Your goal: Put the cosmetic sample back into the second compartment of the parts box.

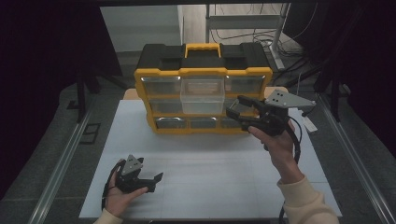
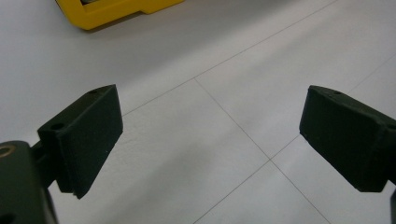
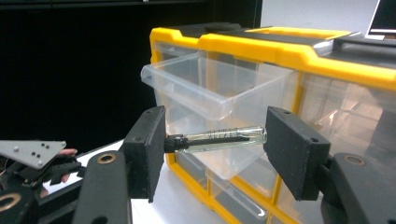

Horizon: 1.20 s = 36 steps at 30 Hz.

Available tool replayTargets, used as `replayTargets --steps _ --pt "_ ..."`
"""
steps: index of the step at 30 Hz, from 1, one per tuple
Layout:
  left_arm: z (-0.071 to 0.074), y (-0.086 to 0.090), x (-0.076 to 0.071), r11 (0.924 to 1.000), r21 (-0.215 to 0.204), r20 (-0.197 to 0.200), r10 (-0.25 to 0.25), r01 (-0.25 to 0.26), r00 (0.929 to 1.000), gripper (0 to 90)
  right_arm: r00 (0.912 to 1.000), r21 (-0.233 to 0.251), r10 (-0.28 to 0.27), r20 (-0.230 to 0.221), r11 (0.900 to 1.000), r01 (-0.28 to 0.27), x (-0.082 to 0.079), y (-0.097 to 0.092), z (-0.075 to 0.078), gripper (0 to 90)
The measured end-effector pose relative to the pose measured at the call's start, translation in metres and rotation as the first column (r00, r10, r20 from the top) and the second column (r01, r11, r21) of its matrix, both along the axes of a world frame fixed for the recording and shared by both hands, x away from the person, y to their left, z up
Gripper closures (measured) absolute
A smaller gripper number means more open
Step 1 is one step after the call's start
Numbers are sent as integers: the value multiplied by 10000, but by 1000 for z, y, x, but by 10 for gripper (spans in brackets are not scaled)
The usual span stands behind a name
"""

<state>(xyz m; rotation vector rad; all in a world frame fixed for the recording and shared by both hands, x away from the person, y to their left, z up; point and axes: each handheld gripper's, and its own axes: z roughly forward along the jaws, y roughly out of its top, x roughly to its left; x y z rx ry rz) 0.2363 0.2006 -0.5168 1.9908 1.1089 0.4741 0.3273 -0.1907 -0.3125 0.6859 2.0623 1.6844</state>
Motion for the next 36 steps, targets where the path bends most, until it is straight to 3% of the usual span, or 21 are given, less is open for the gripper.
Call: replayTargets --steps 17,36 --pt "0 0 0 10000 35 -5 -18 18 10000 67 9996 -195 -195 210 9996 199 19 19 24 404" --pt "-1 0 1 10000 51 -17 -21 21 10000 68 9993 -643 -354 152 9973 363 44 51 33 404"
